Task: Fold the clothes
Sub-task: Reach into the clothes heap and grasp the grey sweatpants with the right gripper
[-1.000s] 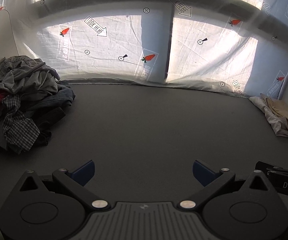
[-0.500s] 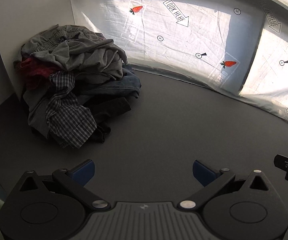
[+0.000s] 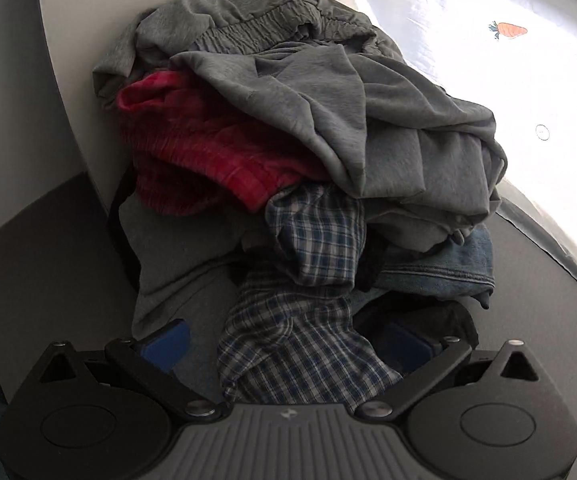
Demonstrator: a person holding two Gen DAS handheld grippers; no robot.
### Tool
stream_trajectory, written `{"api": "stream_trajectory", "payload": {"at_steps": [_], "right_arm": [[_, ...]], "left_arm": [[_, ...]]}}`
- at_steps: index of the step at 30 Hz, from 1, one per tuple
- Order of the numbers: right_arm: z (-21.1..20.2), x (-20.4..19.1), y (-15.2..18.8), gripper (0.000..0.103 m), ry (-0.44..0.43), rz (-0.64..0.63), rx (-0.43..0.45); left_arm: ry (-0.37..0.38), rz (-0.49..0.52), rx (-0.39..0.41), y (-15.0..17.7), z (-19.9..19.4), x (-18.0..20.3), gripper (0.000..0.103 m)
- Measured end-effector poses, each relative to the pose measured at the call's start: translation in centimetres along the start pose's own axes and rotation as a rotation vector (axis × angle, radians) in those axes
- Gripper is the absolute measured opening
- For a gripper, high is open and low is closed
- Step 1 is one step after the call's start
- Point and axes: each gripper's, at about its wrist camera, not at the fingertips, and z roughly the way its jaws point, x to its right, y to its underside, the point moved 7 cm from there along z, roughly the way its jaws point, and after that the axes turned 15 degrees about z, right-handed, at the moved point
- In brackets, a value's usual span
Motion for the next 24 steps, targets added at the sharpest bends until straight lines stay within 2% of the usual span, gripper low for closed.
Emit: {"api": "stream_trajectory", "payload": {"at_steps": [2,3,4,6,10,13,16,17,19,20,21,24], "right_arm": [[2.2,-2.4,-1.2,0.065,-0.045,-0.002,-0.002],[3.5,-3.9,-2.0,0.055,-0.089,0.012,-0.008],[4.5,-5.2,-2.5,0.051,-0.13,0.03,-0.016],[5.8,-7.8,-3.5,0.037,-0.233,0.074,-0.035],[7.8,-12.8,-4.8,0.035,-0.425,0.171,-0.093],[9.8,-15.6,-4.6,0.035,-0.507,0.251,-0.182],[11.7,-17.7,-3.6,0.038,-0.528,0.295,-0.264],[12.2,-18.2,-3.3,0.045,-0.525,0.298,-0.278],[13.2,-19.0,-2.8,0.046,-0.482,0.305,-0.294],[13.4,-19.2,-2.6,0.036,-0.463,0.31,-0.293],[13.4,-19.3,-2.7,0.018,-0.445,0.317,-0.279],[11.7,-18.0,-3.3,0.003,-0.48,0.339,-0.201]], "left_arm": [[0.008,-0.037,-0.008,-1.1,2.0,-1.3,0.103],[0.031,-0.06,-0.017,-1.4,3.0,-1.7,0.103],[0.055,-0.087,-0.031,-1.6,3.9,-2.0,0.103],[0.092,-0.129,-0.061,-1.5,5.4,-2.4,0.103],[0.122,-0.143,-0.11,-1.4,7.6,-2.5,0.103],[0.115,-0.134,-0.128,-1.6,8.4,-2.2,0.103],[0.105,-0.129,-0.141,-1.7,9.0,-2.0,0.103],[0.102,-0.127,-0.142,-1.8,9.1,-1.9,0.103],[0.098,-0.122,-0.144,-1.9,9.1,-1.8,0.103],[0.098,-0.12,-0.145,-2.0,9.0,-1.8,0.103],[0.099,-0.119,-0.149,-2.1,8.9,-1.8,0.103],[0.116,-0.132,-0.172,-2.1,8.3,-1.8,0.103]]}}
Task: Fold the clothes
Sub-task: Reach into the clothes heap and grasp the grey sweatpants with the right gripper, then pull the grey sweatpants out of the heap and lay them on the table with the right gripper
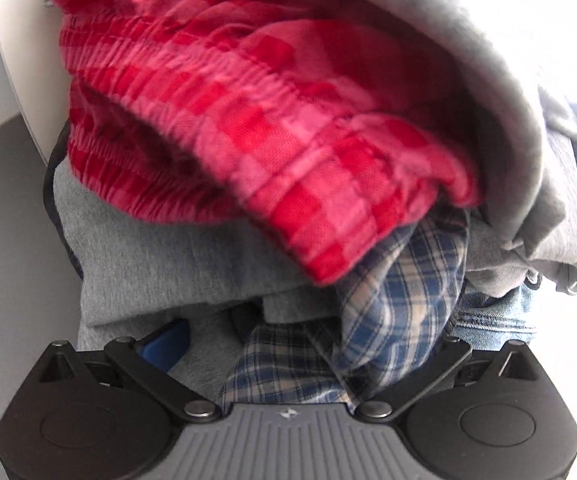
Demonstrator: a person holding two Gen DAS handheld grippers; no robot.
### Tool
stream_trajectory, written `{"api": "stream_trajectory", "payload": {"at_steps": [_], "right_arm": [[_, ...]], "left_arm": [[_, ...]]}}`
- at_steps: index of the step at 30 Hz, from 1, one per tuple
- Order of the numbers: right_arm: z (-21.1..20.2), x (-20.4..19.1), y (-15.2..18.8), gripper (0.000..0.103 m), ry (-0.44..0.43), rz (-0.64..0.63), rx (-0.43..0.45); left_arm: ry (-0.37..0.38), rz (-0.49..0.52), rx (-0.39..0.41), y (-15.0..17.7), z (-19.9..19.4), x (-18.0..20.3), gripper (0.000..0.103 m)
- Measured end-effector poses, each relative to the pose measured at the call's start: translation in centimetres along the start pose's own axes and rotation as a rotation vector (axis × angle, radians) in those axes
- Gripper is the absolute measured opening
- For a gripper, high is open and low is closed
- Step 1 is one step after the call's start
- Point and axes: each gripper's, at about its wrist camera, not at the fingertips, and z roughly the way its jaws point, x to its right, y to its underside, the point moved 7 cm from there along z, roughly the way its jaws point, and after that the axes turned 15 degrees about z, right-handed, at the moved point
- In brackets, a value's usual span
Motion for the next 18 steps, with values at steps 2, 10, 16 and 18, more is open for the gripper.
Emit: {"api": "stream_trajectory", "payload": {"at_steps": [2,10,16,18], "right_arm": [[-2.4,0.1,-0.3,0.002,-0.017,-0.03,0.063],[-14.0,2.1,-0.5,0.001,0.074,-0.252,0.335],[-24.9,9.7,-2.1,0.001,0.243,-0.267,0.52],[-29.6,13.4,-3.2,0.001,0.348,-0.272,0.605]], "left_arm": [[0.019,-0.028,-0.006,0.5,-0.7,0.0,0.103],[0.016,-0.007,0.046,3.9,-5.8,3.3,0.103],[0.016,0.007,0.1,10.2,-11.0,7.7,0.102],[0.022,0.012,0.113,12.5,-12.6,9.4,0.102]]}}
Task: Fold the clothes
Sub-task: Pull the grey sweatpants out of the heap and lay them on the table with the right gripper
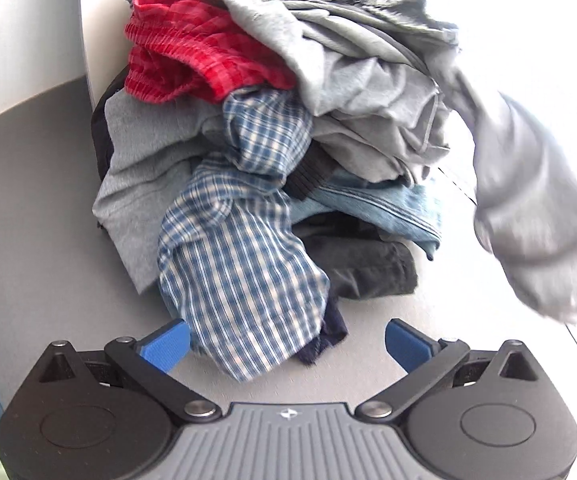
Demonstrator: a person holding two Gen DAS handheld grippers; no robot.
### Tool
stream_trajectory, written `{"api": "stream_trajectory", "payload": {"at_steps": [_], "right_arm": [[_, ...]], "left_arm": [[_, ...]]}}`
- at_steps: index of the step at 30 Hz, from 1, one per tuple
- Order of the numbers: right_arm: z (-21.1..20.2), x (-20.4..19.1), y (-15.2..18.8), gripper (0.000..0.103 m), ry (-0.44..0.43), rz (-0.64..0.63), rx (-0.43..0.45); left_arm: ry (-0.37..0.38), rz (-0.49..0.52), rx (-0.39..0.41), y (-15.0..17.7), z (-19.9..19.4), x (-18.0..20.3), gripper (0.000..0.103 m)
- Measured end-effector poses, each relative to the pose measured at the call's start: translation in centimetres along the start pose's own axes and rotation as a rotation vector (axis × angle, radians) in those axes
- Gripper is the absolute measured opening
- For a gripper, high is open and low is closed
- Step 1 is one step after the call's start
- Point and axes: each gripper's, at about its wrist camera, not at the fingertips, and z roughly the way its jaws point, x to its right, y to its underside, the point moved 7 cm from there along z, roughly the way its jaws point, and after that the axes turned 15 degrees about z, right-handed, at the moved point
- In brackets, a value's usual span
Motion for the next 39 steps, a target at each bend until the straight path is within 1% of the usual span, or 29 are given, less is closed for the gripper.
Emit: {"api": "stream_trajectory", "payload": {"at_steps": [4,7,9,10,12,13,14,16,17,18,19,21,25,27,29,32,35,39], "right_arm": [[-5.4,14.4,-5.5,0.001,0.25,0.01,0.141],[-9.7,23.6,-8.6,0.001,0.448,-0.034,0.241],[-12.7,29.4,-10.7,0.001,0.582,-0.069,0.309],[-14.2,32.4,-11.5,0.001,0.657,-0.076,0.328],[-17.0,38.4,-13.0,0.001,0.816,-0.079,0.348],[-18.7,41.5,-13.5,0.001,0.885,-0.041,0.357],[-19.7,44.0,-13.5,0.002,0.923,0.008,0.327],[-20.7,47.9,-12.2,0.004,0.963,0.101,0.223],[-21.0,49.5,-11.0,0.005,0.973,0.151,0.167],[-21.2,50.3,-9.6,0.012,0.984,0.172,0.133],[-21.2,50.5,-8.5,0.015,0.989,0.168,0.112],[-20.6,50.0,-5.4,0.031,0.966,0.16,0.049],[-18.0,47.8,-1.6,0.037,0.901,0.217,-0.04],[-16.7,45.8,-0.1,0.044,0.844,0.211,-0.08],[-15.1,43.4,1.1,0.047,0.777,0.194,-0.12],[-12.9,40.7,1.9,0.057,0.678,0.197,-0.17],[-11.0,37.9,3.2,0.057,0.572,0.245,-0.239],[-8.9,34.1,5.4,0.057,0.461,0.311,-0.339]], "left_arm": [[0.024,0.04,0.024,4.0,-2.1,5.0,0.102],[0.035,0.056,0.025,6.9,-3.1,8.3,0.102],[0.054,0.06,0.02,8.5,-3.6,10.5,0.102],[0.067,0.065,0.019,9.3,-3.8,11.6,0.102],[0.083,0.091,0.016,10.4,-4.0,13.7,0.102],[0.088,0.106,0.01,10.8,-3.8,14.7,0.102],[0.093,0.122,0.003,11.2,-3.5,15.7,0.102],[0.11,0.151,-0.013,12.0,-2.7,17.7,0.102],[0.123,0.159,-0.023,12.2,-2.3,18.6,0.101],[0.128,0.168,-0.031,12.2,-1.9,19.3,0.1],[0.131,0.179,-0.038,12.2,-1.6,19.9,0.098],[0.134,0.208,-0.049,12.1,-1.0,21.0,0.097],[0.14,0.301,-0.046,11.4,-0.4,22.5,0.095],[0.152,0.327,-0.049,11.1,-0.1,23.0,0.094],[0.172,0.352,-0.063,11.1,0.4,23.4,0.091],[0.189,0.357,-0.089,11.4,1.3,23.4,0.09],[0.192,0.323,-0.128,11.9,2.3,22.6,0.09],[0.183,0.269,-0.179,12.7,3.3,20.3,0.09]]}}
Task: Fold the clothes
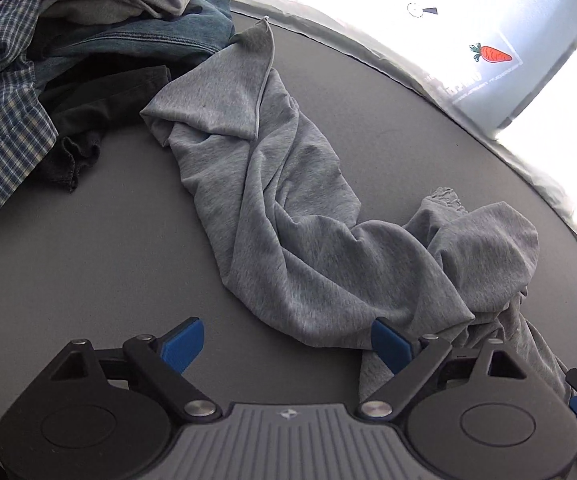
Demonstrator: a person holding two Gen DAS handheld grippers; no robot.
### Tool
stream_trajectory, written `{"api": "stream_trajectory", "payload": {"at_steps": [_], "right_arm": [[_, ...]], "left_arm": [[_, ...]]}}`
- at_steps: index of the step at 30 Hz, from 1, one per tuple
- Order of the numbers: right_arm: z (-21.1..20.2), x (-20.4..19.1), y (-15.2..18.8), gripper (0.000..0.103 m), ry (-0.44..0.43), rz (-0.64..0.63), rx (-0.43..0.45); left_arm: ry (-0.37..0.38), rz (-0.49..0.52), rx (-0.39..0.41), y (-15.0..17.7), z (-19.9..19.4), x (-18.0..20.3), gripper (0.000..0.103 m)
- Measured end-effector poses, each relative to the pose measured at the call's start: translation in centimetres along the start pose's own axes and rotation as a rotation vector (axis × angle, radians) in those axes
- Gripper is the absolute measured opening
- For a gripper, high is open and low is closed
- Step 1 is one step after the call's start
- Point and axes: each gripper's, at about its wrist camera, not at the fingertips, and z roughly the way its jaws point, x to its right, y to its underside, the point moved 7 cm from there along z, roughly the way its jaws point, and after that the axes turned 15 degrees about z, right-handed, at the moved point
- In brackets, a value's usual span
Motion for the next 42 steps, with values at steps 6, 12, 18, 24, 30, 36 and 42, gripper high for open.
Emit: {"api": "stream_trajectory", "payload": {"at_steps": [6,12,18,24,30,36,42], "right_arm": [[1.1,-6.3,6.2,0.058,-0.123,0.0,-0.192],[2.2,-9.9,12.1,0.061,-0.167,0.153,-0.385],[2.4,-12.8,15.2,0.061,-0.144,0.056,-0.364],[1.6,-12.1,14.7,0.002,-0.114,-0.113,-0.253],[-2.2,-3.6,8.0,0.001,0.026,-0.17,-0.011],[-9.3,10.8,-5.6,0.0,0.398,-0.155,0.421],[-12.8,17.5,-14.1,0.005,0.358,0.069,0.458]], "left_arm": [[0.005,-0.051,-0.087,1.8,1.1,-3.6,0.091],[0.042,-0.008,-0.155,2.4,1.6,-6.1,0.091],[0.057,0.044,-0.151,2.2,1.1,-7.3,0.091],[0.061,0.032,-0.128,3.2,0.3,-6.6,0.091],[0.051,-0.005,-0.09,5.8,-0.9,-4.5,0.091],[0.057,-0.052,-0.084,8.8,-1.2,-1.5,0.091],[0.063,-0.101,-0.112,9.5,-0.1,0.9,0.091]]}}
